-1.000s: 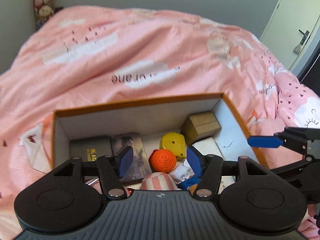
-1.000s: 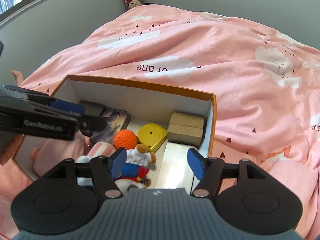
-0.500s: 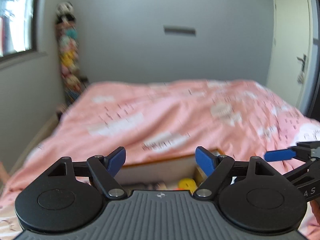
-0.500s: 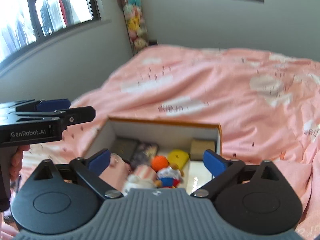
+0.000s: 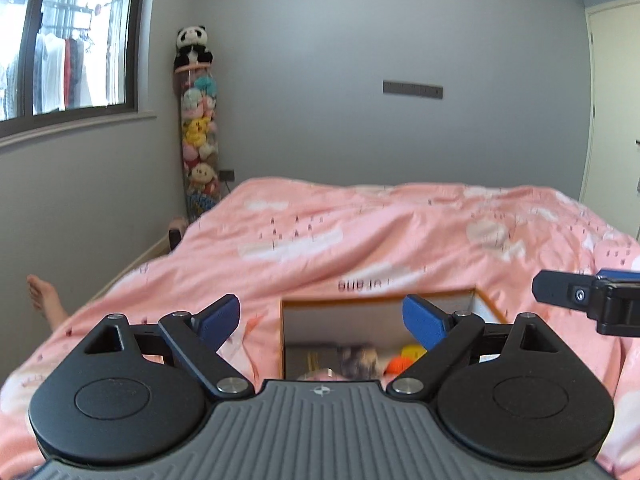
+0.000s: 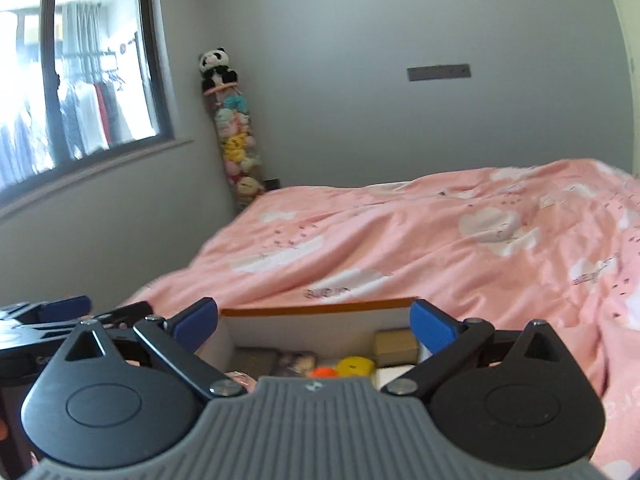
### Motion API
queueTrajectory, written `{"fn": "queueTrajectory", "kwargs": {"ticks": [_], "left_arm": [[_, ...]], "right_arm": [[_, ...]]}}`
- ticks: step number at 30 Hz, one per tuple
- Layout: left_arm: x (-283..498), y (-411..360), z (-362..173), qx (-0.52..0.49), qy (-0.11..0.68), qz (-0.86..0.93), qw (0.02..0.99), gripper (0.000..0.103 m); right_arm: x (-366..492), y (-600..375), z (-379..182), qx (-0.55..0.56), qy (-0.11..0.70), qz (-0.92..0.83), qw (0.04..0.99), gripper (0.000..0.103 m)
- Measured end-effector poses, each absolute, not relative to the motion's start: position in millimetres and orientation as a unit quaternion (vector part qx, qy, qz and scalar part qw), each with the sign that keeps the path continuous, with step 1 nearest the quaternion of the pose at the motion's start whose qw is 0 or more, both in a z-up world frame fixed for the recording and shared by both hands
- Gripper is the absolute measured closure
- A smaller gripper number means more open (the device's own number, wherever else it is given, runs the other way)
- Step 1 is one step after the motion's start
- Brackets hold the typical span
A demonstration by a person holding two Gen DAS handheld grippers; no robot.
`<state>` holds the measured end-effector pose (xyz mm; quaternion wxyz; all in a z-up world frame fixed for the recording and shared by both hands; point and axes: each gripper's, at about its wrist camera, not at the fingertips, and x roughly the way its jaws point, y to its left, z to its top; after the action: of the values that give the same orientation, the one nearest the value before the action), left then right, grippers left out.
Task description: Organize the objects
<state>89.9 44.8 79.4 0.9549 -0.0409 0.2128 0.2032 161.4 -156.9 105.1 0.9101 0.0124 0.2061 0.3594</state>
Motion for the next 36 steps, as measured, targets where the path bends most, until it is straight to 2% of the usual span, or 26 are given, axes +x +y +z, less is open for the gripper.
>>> {"fn": "queueTrajectory", "kwargs": {"ticks": [7,18,36], "left_arm": [[83.9,40.4,41.1,-0.060,0.263,0.182,0.946,0.000],[86.9,40.8,20.6,-0.064,0.283,0.184,0.939,0.000],[87.1,32.3,20.7,-0.057,0.286,0.172,0.941,0.000]], "right_arm": [[152.3,-150.0,72.0,-0.041,0.213,0.342,0.914,0.001],[162.5,-147.1,24.1,-0.059,0.266,0.348,0.897,0.001],[156.4,-147.9,21.2,-0.048,0.281,0.362,0.887,0.001]]}}
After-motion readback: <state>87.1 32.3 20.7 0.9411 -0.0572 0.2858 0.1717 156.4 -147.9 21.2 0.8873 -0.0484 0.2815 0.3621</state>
